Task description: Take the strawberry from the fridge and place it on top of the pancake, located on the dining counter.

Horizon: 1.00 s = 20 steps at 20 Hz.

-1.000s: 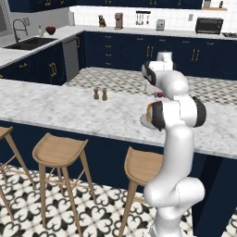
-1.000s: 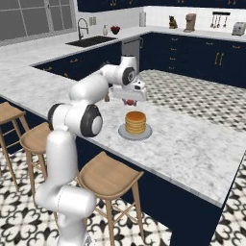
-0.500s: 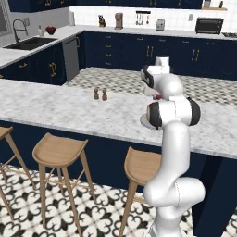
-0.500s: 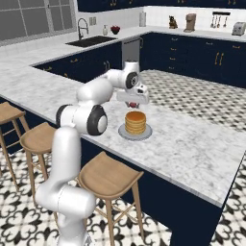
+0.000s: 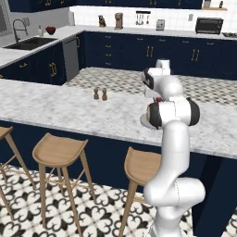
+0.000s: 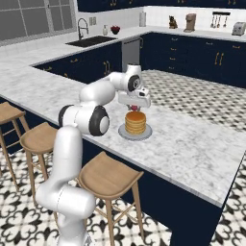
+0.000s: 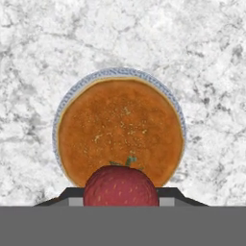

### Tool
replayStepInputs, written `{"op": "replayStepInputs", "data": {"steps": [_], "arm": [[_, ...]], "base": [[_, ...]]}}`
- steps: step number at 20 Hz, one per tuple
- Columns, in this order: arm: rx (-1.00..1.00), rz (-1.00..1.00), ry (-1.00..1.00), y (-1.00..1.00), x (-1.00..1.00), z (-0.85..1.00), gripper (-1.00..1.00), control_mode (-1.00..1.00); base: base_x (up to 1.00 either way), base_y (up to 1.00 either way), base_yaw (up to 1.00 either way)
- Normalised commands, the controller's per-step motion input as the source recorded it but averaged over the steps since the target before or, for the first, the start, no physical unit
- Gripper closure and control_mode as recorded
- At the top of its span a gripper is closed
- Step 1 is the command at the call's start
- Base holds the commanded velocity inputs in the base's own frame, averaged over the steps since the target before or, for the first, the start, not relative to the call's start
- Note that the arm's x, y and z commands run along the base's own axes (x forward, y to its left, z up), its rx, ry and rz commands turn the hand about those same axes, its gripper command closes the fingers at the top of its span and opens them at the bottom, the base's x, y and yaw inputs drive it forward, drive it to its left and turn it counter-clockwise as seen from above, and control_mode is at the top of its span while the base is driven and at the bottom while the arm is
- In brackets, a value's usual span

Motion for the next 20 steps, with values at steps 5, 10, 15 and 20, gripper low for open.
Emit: {"op": "replayStepInputs", "data": {"steps": [5,10,15,20], "arm": [[0.00,0.00,0.00,0.00,0.00,-0.16,1.00,-1.00],[0.00,0.00,0.00,0.00,0.00,-0.14,1.00,-1.00],[0.00,0.00,-0.01,0.00,-0.01,-0.14,1.00,-1.00],[0.00,0.00,0.00,0.00,-0.04,-0.23,1.00,-1.00]], "base": [[0.00,0.00,0.00],[0.00,0.00,0.00],[0.00,0.00,0.00],[0.00,0.00,0.00]]}}
